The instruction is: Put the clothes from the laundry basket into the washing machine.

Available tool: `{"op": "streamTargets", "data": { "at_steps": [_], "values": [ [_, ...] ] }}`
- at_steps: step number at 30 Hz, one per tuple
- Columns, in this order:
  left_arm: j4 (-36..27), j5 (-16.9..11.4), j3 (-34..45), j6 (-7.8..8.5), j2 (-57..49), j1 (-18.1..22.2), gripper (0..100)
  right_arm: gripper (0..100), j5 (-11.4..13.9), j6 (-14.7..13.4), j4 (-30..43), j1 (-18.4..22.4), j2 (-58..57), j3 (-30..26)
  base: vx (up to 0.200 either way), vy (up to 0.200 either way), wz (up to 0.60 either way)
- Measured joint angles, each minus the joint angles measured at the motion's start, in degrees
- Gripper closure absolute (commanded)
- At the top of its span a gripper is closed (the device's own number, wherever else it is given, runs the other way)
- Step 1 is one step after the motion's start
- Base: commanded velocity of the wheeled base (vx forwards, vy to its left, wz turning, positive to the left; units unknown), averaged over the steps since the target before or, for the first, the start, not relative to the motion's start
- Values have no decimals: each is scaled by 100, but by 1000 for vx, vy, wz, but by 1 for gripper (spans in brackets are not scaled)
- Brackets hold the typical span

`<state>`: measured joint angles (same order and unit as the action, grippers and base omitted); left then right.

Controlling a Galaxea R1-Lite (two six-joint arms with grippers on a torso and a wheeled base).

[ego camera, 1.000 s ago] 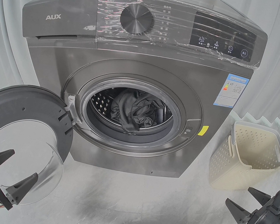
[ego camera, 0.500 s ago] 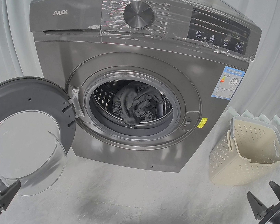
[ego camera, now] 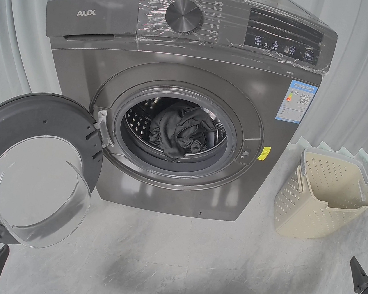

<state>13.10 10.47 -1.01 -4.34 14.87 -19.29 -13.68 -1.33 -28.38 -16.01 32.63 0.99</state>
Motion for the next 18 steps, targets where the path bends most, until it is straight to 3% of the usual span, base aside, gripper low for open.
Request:
{"op": "streamTargets", "data": {
  "at_steps": [4, 12, 18],
  "values": [
    [-466, -21, 2, 163, -374, 304, 0, 0, 66, 2, 495, 151, -507, 0, 0, 0, 0],
    [-831, 110, 2, 234, -805, 647, 0, 0, 257, 228, 1746, 529, -1840, 0, 0, 0, 0],
    [-903, 77, 2, 383, -1017, 1438, 0, 0, 238, 244, 2081, 816, -2493, 0, 0, 0, 0]
  ]
}}
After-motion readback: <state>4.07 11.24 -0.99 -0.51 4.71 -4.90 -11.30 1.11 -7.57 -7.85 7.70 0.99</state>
